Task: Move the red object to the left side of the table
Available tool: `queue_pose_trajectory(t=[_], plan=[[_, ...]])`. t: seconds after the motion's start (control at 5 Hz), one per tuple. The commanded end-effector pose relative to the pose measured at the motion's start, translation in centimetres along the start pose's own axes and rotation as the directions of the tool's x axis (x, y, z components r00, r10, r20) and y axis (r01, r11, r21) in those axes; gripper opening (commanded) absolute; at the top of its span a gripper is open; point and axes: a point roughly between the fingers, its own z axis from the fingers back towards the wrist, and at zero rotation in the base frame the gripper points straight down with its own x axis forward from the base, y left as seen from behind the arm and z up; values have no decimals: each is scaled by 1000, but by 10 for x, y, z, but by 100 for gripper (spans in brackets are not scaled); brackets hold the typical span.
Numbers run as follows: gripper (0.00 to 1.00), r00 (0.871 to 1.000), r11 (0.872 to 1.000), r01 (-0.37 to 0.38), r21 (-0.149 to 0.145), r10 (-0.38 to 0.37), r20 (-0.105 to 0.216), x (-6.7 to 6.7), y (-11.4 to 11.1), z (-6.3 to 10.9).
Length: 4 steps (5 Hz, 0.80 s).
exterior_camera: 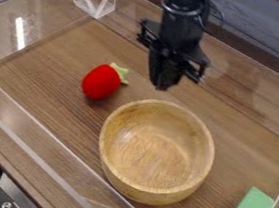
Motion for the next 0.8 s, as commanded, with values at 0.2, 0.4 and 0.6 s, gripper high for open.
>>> queue_pose_trajectory(t=[0.2,0.4,0.6], plan=[[100,993,996,87,-17,-85,82,11,1,33],[100,988,991,130,-33,-127,88,11,-11,41],[100,991,995,88,-37,-84,99,15,-22,27]])
